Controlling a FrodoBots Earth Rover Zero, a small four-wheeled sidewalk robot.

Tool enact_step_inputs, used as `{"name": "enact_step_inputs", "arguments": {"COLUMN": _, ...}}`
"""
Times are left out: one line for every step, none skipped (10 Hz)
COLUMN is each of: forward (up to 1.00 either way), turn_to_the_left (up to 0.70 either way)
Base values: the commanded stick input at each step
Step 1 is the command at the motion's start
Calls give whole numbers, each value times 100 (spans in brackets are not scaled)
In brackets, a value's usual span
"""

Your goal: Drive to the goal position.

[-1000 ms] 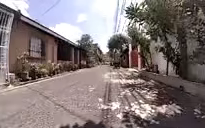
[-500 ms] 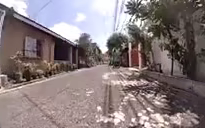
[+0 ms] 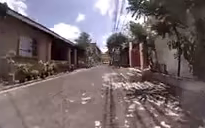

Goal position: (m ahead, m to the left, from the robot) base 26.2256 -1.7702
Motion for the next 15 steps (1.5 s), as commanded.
{"name": "enact_step_inputs", "arguments": {"forward": 70, "turn_to_the_left": 2}}
{"name": "enact_step_inputs", "arguments": {"forward": 70, "turn_to_the_left": 2}}
{"name": "enact_step_inputs", "arguments": {"forward": 70, "turn_to_the_left": 2}}
{"name": "enact_step_inputs", "arguments": {"forward": 70, "turn_to_the_left": 2}}
{"name": "enact_step_inputs", "arguments": {"forward": 70, "turn_to_the_left": 2}}
{"name": "enact_step_inputs", "arguments": {"forward": 70, "turn_to_the_left": 2}}
{"name": "enact_step_inputs", "arguments": {"forward": 70, "turn_to_the_left": 2}}
{"name": "enact_step_inputs", "arguments": {"forward": 70, "turn_to_the_left": 2}}
{"name": "enact_step_inputs", "arguments": {"forward": 70, "turn_to_the_left": 2}}
{"name": "enact_step_inputs", "arguments": {"forward": 70, "turn_to_the_left": 2}}
{"name": "enact_step_inputs", "arguments": {"forward": 70, "turn_to_the_left": 2}}
{"name": "enact_step_inputs", "arguments": {"forward": 70, "turn_to_the_left": 2}}
{"name": "enact_step_inputs", "arguments": {"forward": 70, "turn_to_the_left": 2}}
{"name": "enact_step_inputs", "arguments": {"forward": 70, "turn_to_the_left": 2}}
{"name": "enact_step_inputs", "arguments": {"forward": 70, "turn_to_the_left": 2}}
